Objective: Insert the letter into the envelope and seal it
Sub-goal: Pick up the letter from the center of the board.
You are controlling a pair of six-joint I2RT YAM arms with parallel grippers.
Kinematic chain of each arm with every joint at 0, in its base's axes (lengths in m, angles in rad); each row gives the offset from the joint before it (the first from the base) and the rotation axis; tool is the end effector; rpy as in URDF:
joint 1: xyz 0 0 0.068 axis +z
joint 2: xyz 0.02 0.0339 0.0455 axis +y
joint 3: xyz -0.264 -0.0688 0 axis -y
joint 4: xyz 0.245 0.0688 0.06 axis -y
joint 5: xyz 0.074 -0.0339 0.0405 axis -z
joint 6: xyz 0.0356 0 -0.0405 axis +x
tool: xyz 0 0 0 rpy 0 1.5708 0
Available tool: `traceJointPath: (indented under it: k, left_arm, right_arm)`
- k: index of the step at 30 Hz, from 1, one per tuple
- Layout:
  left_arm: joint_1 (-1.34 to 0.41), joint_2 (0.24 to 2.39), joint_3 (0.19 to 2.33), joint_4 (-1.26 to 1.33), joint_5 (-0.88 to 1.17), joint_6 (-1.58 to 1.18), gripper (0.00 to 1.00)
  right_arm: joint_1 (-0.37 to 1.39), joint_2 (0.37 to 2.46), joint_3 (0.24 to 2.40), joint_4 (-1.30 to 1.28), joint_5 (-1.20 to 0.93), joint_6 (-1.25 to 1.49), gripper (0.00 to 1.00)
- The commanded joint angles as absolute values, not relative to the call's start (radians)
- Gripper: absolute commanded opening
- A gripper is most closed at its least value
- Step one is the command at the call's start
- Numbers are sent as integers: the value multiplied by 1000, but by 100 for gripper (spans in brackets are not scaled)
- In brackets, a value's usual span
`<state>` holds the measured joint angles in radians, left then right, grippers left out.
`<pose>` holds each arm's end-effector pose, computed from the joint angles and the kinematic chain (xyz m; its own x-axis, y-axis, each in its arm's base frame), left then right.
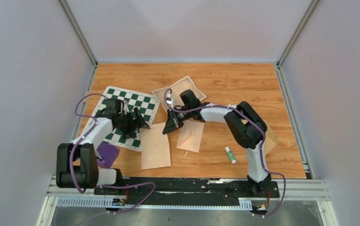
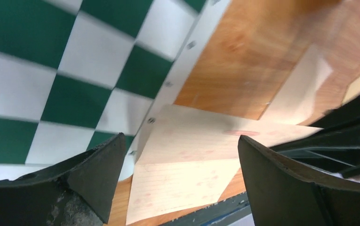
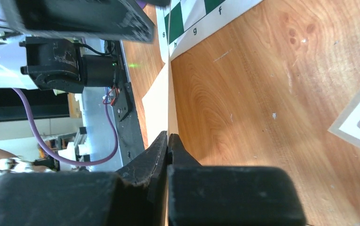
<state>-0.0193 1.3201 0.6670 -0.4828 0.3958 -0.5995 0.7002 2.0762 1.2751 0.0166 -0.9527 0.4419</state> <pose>0.2303 -0.0182 0.1711 -0.8503 -0.5043 -0.1506 -0.3628 0.7689 -0.5264 0.3089 0.2982 0.1435 -0.8367 -0.3809 -0.3935 -0.5052 0.2593 0.8231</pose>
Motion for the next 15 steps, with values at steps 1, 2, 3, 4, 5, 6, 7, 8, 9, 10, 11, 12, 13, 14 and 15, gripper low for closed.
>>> traceJointPath:
  k: [1,2,3,4,5,6,7,8,9,10,11,12,13,14,15]
  left_arm:
    - [-15,1315,850,-498,474,-457,97]
    - [-15,1315,916,-502,508,-413,98]
    - [-15,1310,947,-498,526,-396,99]
    - [-15,1304,1005,-489,564,-362,99]
    - [-15,1288,1028,-456,582,-347,99]
    - [-15,1277,1062,-405,618,-325,99]
    - [-15,1254,1076,-376,638,-315,99]
    - [-16,1244,1098,-315,673,-300,99]
    - [-17,1226,1110,-286,685,-295,99]
    - [-17,1219,1135,-238,701,-284,99]
    - [-17,1216,1152,-223,706,-276,100]
    - [-17,1223,1194,-207,726,-255,100]
    - [-17,1229,1215,-202,763,-244,100]
    - [-17,1245,1261,-197,783,-222,100]
    - [-17,1254,1298,-191,832,-216,100]
  right_arm:
    - [667,1994,1347,-25,-1005,316,0]
    - [652,1971,1362,-62,-1010,279,0]
    - [635,1943,1378,-99,-1011,244,0]
    - [619,1914,1394,-138,-1012,206,0]
    - [601,1885,1412,-178,-1015,166,0]
    - [581,1858,1437,-227,-1017,125,0]
    - [562,1835,1462,-273,-1019,93,0]
    - [538,1815,1496,-311,-1025,69,0]
    - [512,1798,1529,-339,-1032,57,0]
    - [474,1785,1580,-366,-1040,51,0]
    - [448,1777,1626,-402,-1052,43,0]
    - [426,1774,1677,-442,-1057,33,0]
    - [404,1775,1726,-475,-1062,23,0]
    - [387,1774,1771,-499,-1064,22,0]
    - [368,1771,1804,-508,-1065,25,0]
